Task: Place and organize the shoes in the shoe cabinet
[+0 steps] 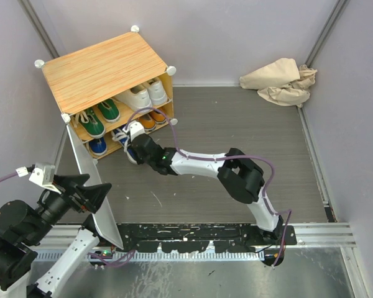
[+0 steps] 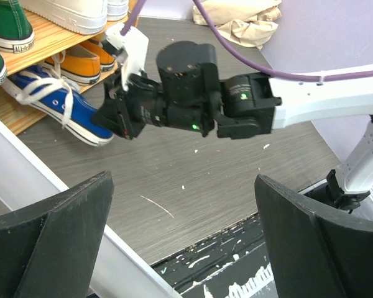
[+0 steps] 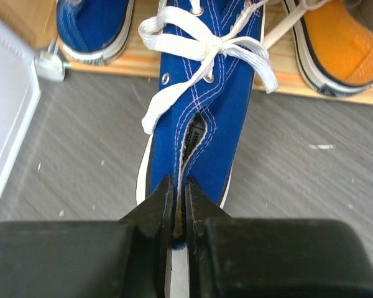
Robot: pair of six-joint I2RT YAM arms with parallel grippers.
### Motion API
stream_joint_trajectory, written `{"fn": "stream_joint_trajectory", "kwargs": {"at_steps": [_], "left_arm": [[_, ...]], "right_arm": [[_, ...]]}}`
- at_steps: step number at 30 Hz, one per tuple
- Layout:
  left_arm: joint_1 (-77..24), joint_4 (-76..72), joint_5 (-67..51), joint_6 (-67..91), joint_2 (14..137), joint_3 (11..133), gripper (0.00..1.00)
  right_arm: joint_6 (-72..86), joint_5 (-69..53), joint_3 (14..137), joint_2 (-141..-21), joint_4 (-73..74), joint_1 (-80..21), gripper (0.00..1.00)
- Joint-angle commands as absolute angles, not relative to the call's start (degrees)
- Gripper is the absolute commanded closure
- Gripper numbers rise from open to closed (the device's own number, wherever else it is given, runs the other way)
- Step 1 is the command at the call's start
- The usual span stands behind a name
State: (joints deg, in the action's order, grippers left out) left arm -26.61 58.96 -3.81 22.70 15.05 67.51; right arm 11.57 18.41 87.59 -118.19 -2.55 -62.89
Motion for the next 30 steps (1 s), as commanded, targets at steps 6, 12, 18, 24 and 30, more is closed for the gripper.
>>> {"fn": "stream_joint_trajectory", "kwargs": {"at_steps": [6,12,18,24,30], "left_arm": [[-26.54,66.85,-3.85,23.07,14.85,64.20,0.02],[-26.54,66.73,-4.09,22.42,15.20,64.41,0.02],[-26.55,67.55,-4.06,22.49,14.90,64.24,0.02],[-26.54,67.63,-3.71,22.51,14.72,64.02,0.02],[-26.54,66.94,-3.70,22.49,15.04,63.85,0.02]], "right_arm": [[12.39,13.01,106.29,-128.38,-15.55,-58.61,0.99],[11.64,11.90,113.01,-134.90,-18.64,-58.28,0.98],[12.38,11.95,112.53,-136.19,-19.81,-57.90,0.53],[13.49,11.73,99.48,-128.50,-26.41,-57.89,0.25],[14.85,10.50,94.08,-125.44,-26.03,-57.87,0.26]]}}
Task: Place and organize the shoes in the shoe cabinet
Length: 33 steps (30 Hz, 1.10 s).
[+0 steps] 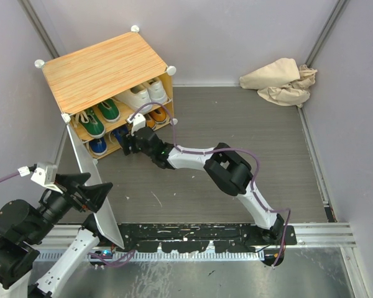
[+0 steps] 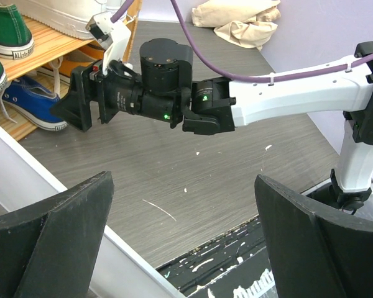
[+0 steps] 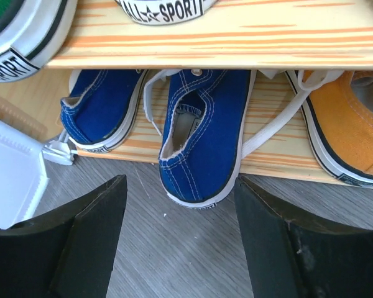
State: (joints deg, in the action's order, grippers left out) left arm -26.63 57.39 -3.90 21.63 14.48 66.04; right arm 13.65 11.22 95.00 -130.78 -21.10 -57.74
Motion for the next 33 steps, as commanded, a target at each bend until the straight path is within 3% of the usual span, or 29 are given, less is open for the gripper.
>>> {"fn": "stream_joint_trajectory", "kwargs": {"at_steps": [1,9,13,16,20,21,33], "left_arm": [[-26.54,66.75,-3.76,22.62,15.05,63.81,0.02],[-26.54,67.26,-3.64,22.98,15.04,64.17,0.02],[-26.54,67.52,-3.31,23.03,14.70,64.57,0.02],[-26.54,67.99,-3.09,22.95,14.79,64.81,0.02],[-26.54,68.10,-2.78,22.85,14.68,64.86,0.02],[-26.54,67.98,-2.73,22.85,14.68,64.80,0.02],[-26.54,68.32,-2.52,23.12,14.77,64.75,0.02]], "right_arm": [[14.85,10.42,94.08,-125.83,-25.97,-57.81,0.28],[16.26,6.12,101.32,-133.05,-22.35,-56.85,0.40],[18.07,3.11,103.99,-135.87,-22.18,-55.77,0.56],[18.79,2.06,105.20,-136.92,-21.02,-55.34,0.60],[19.06,1.14,105.84,-137.98,-21.75,-55.04,0.95],[19.15,0.95,106.31,-138.40,-22.12,-55.02,0.97],[18.79,4.82,108.06,-138.57,-37.12,-54.95,0.99]]}}
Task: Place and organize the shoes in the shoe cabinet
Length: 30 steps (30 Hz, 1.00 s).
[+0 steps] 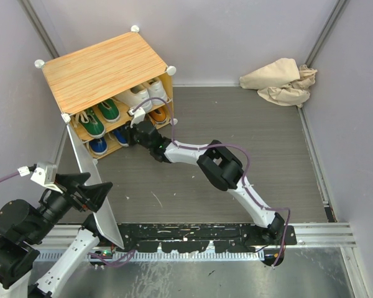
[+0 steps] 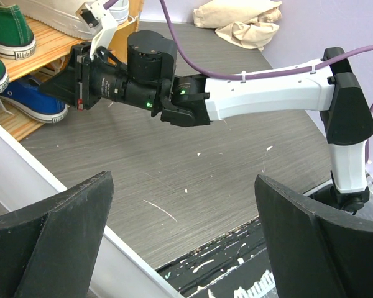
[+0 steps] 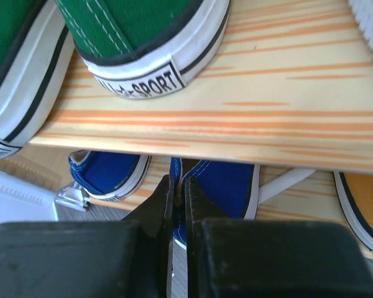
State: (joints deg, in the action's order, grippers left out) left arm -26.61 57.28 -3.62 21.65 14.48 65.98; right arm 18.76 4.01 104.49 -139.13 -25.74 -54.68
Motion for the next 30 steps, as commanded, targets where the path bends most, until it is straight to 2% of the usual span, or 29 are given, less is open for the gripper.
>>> {"fn": "stream_joint_trajectory", "kwargs": {"at_steps": [1,10,13,20,28,30], "left_arm": [[-26.50,68.41,-2.40,23.12,14.77,64.76,0.02],[-26.56,68.45,-2.32,23.46,14.96,64.57,0.02],[-26.57,68.54,-2.22,23.56,14.94,64.56,0.02],[-26.54,68.14,-1.88,23.60,15.37,64.88,0.02],[-26.54,68.80,-0.91,23.66,15.47,68.26,0.02],[-26.54,68.81,-0.95,23.77,15.47,69.51,0.02]], "right_arm": [[18.88,4.57,108.96,-139.01,-37.14,-55.01,0.99],[19.34,6.44,117.41,-147.21,-39.29,-55.11,0.99],[19.94,6.60,118.28,-148.84,-39.03,-55.11,0.93],[21.03,9.07,105.40,-141.67,-44.45,-55.11,0.49],[20.33,9.32,89.69,-129.74,-46.55,-55.78,0.04],[20.15,9.30,86.05,-126.82,-45.42,-56.12,0.00]]}}
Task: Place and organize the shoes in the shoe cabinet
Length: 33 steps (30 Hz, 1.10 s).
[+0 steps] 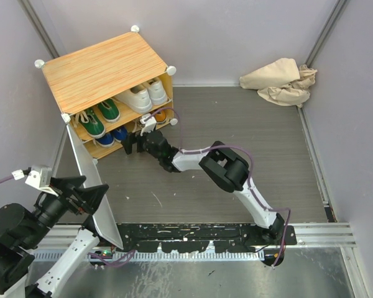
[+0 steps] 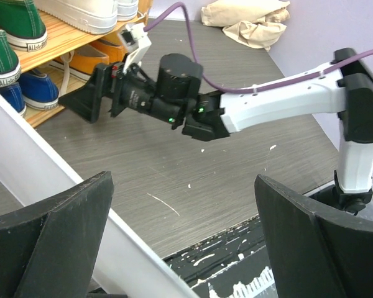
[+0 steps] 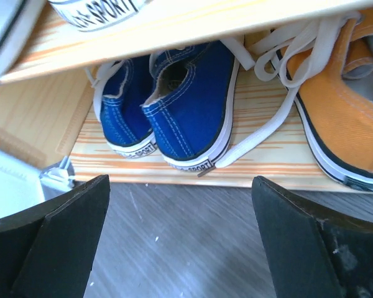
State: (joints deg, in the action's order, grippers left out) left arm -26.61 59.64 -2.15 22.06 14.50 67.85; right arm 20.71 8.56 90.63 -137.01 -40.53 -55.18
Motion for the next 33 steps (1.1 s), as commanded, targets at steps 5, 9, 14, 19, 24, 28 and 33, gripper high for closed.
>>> {"fn": "stream_joint_trajectory", "kwargs": {"at_steps": [5,9,14,19,24,28,33], "left_arm": [[-26.54,69.51,0.63,24.61,13.84,71.50,0.02],[-26.54,69.08,3.59,26.77,11.12,72.40,0.02],[-26.54,74.03,12.23,28.93,8.63,74.13,0.02],[-26.54,72.39,14.72,30.46,6.24,68.71,0.02],[-26.54,61.99,9.70,32.49,7.26,60.72,0.02],[-26.54,48.63,6.05,34.61,12.22,54.29,0.02],[-26.54,24.42,1.33,34.84,26.43,51.21,0.02]], "right_arm": [[20.31,10.37,76.01,-117.86,-39.78,-56.46,0.00],[18.12,10.80,69.68,-111.53,-33.75,-56.49,0.00],[15.64,17.10,66.99,-104.82,-23.44,-56.23,0.00],[15.59,21.60,63.98,-96.39,-15.50,-53.63,0.00],[18.32,23.93,56.72,-82.01,-12.91,-47.64,0.00],[18.33,28.39,55.15,-72.94,-6.82,-44.72,0.00],[17.84,28.66,56.21,-68.09,1.01,-43.49,0.00]]}}
